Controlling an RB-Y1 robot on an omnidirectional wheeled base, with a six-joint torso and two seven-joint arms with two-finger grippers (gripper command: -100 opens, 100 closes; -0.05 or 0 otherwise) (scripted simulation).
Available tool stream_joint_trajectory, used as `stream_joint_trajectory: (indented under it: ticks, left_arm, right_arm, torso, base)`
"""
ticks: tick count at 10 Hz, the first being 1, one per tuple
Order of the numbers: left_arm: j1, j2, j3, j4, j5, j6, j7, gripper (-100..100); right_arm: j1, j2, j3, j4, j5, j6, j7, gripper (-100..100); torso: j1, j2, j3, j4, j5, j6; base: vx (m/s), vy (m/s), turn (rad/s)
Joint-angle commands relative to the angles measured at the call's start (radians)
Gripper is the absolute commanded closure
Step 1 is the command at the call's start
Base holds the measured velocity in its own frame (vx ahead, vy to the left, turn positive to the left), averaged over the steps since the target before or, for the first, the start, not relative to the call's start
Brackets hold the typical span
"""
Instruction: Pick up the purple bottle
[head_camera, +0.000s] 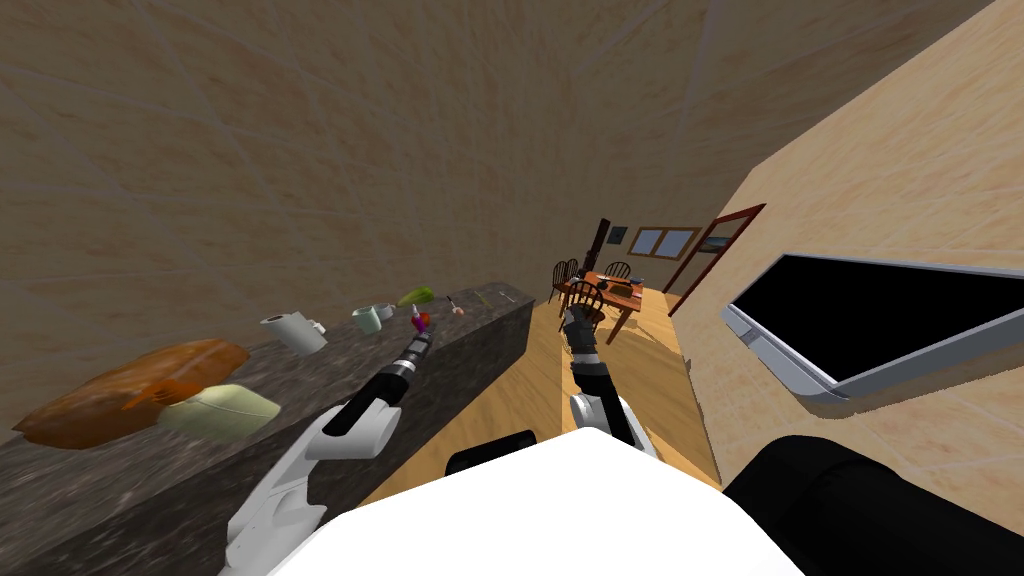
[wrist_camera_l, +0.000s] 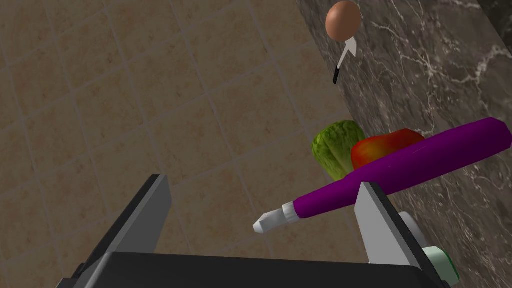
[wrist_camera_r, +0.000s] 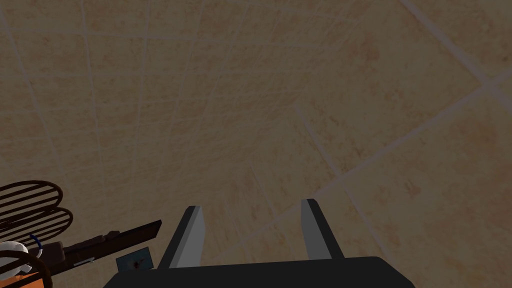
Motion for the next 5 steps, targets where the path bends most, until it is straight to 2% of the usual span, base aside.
stream_joint_trajectory:
  ticks: [1,2,3,4,5]
  left_arm:
    - [-0.017,0.01,-0.002,0.012,0.003,0.047,-0.009,-100]
    - [-0.044,0.032,-0.007,0.034,0.007,0.076,-0.026,-100]
    - [-0.044,0.032,-0.007,0.034,0.007,0.107,-0.026,-100]
    - [-0.071,0.055,-0.013,0.056,0.01,0.139,-0.043,-100]
    - [-0.071,0.055,-0.013,0.056,0.01,0.166,-0.043,-100]
  right_arm:
    - [0.0,0.0,0.0,0.0,0.0,0.0,0.0,0]
    - [0.0,0.0,0.0,0.0,0.0,0.0,0.0,0]
    - [0.0,0.0,0.0,0.0,0.0,0.0,0.0,0]
    - [0.0,0.0,0.0,0.0,0.0,0.0,0.0,0]
    - [0.0,0.0,0.0,0.0,0.0,0.0,0.0,0]
  torso:
    - [0.0,0.0,0.0,0.0,0.0,0.0]
    - [0.0,0.0,0.0,0.0,0.0,0.0]
    - [0.0,0.001,0.0,0.0,0.0,0.0]
    - [0.0,0.001,0.0,0.0,0.0,0.0]
    - [0.0,0.0,0.0,0.0,0.0,0.0]
  base:
    - [-0.005,-0.045,-0.013]
    - [-0.014,-0.046,-0.027]
    - [-0.014,-0.046,-0.021]
    - [-0.009,-0.055,-0.052]
    - [-0.003,-0.042,-0.02]
